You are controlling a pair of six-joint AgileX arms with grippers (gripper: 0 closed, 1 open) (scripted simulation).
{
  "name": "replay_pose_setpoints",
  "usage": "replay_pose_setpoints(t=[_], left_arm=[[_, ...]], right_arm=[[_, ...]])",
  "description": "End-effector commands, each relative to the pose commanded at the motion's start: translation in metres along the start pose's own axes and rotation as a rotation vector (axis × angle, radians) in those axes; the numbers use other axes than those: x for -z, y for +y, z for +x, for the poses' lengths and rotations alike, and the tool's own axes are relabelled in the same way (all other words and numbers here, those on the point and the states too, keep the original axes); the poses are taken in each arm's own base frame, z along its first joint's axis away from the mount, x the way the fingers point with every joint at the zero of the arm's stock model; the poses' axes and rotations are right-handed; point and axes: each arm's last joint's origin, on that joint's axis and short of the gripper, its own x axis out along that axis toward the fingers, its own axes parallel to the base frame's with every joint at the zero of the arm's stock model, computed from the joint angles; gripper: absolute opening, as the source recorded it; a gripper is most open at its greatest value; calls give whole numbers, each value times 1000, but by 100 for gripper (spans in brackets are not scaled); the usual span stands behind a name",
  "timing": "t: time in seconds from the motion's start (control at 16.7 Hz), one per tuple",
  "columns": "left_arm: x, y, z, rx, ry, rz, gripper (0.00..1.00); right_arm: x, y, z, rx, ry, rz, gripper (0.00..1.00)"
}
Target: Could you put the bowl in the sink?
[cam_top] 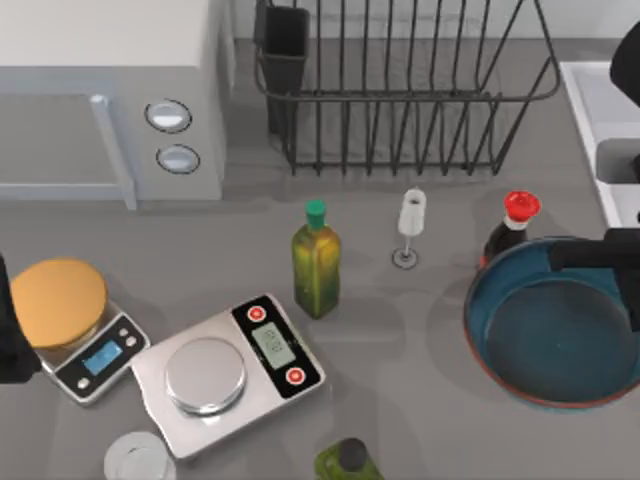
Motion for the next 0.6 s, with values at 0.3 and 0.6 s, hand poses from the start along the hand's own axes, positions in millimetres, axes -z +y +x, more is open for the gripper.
replay_pose_setpoints(t=[0.3,0.6], left_arm=[[0,0,0,0,0,0,100],[0,0,0,0,0,0,100]], right_arm=[[-4,-1,2,-22,-16,6,0],[-31,-25,9,-173,-182,76,0]])
